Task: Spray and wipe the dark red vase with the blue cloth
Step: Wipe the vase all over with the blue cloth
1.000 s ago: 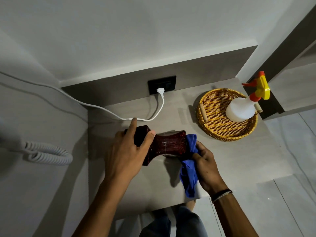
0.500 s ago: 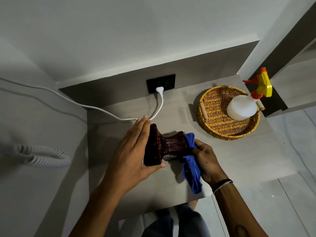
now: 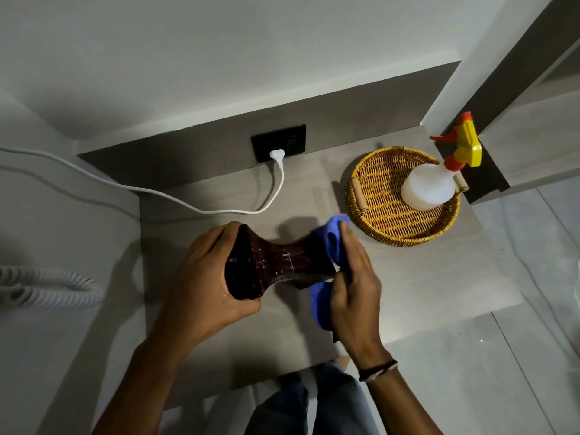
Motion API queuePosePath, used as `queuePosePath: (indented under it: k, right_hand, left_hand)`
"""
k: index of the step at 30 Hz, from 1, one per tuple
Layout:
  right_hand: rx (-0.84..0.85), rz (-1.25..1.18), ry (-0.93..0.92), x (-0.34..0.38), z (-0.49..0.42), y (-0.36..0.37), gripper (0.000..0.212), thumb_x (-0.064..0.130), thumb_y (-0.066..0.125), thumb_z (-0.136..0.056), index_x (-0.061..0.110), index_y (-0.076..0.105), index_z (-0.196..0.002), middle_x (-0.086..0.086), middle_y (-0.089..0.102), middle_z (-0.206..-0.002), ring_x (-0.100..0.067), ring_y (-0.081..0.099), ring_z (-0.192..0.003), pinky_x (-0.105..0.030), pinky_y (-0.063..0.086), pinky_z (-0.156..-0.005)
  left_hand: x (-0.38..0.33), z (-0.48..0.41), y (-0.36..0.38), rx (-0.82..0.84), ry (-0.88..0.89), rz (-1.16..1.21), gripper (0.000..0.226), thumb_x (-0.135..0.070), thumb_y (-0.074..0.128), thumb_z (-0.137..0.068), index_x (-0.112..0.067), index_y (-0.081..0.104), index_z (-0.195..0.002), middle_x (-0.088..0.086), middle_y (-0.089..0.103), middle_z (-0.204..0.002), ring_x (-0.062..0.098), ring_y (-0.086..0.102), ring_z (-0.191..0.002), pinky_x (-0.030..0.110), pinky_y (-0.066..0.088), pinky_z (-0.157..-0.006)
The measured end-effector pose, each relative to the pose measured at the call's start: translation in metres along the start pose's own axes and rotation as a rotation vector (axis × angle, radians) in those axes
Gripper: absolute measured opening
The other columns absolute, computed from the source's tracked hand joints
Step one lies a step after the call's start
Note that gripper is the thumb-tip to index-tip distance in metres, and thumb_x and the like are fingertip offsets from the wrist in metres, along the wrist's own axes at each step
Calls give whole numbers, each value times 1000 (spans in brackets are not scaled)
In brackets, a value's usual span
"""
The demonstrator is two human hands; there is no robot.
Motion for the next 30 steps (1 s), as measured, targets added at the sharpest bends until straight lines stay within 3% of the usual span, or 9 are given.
queuePosePath:
  k: [3,6,10,12,15,18,21,26,30]
  right_hand:
    - [189,-36,-301,59,24,26,73,-9,42,-93,1,34,-165,-15,34,-175,-26,31,-165,-41,25,-135]
    - [466,59,-428,75,50,73,90,-11,44,-93,15,13,-173,-7,12,-183,-27,13,-170,-38,14,-138]
    - [603,234,-127,1,14,64,82,6,57,-109,31,9,-170,-2,4,-183,-27,9,-170,-51,22,-136]
    - [574,412,-129,-17,-5,46,96,-10,66,-97,19,8,-168,-2,-5,-178,-26,2,-170,-47,18,-136]
    - [537,202,-170,22,3,52,82,-16,55,-96,6,21,-168,-9,10,-178,-31,16,-168,-53,26,-134]
    - [483,-22,-276,75,31,67,84,-10,42,-94,8,17,-172,-8,11,-183,-28,13,-170,-44,18,-137]
    - [519,63,-369,64,30,69,88,-16,50,-95,6,14,-172,-10,7,-183,-29,9,-170,-45,16,-138]
    - [559,362,-88,-9,-3,47,96,-10,67,-96,10,9,-170,4,-14,-172,-24,-4,-169,-45,16,-136]
    - [499,45,-233,55,27,70,88,-6,47,-93,11,11,-172,-7,7,-182,-26,6,-170,-35,13,-138]
  left_hand:
    - [1,-3,1,9,-7,51,95,-28,99,-51,-13,60,-136,2,62,-126,23,59,-115,43,56,-92]
    - [-5,-6,0,-8,28,38,82,-32,90,-50,-10,65,-125,6,66,-117,29,64,-107,43,54,-88]
    - [-4,-7,-4,-16,10,-5,97,-31,96,-45,-10,61,-133,4,63,-123,26,61,-109,40,55,-85]
    - [-11,-6,-3,-26,11,-29,102,-34,96,-46,-12,59,-138,3,62,-126,23,59,-109,32,49,-81]
    - [-24,-11,-2,-34,14,-48,94,-46,88,-48,-20,57,-133,-4,61,-120,18,57,-102,26,43,-73]
    - [-26,-14,-5,-51,19,72,73,-46,71,-53,-20,64,-122,-4,65,-113,26,65,-102,39,54,-80]
    - [-18,-11,-5,-35,9,89,76,-40,79,-54,-15,64,-124,1,65,-118,31,65,-106,51,58,-86]
    - [-14,-5,-3,-41,-33,23,102,-47,82,-47,-17,54,-140,1,58,-128,27,59,-111,48,60,-85]
    - [-19,-11,-3,-47,-7,54,91,-53,75,-48,-17,60,-130,2,62,-120,29,61,-107,47,58,-85]
Point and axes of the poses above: each hand's wrist, its own z-axis away from the middle knuckle, its own y-axis out of the palm, x = y × z, the point moved 9 cm from there along -z, towards the middle knuckle
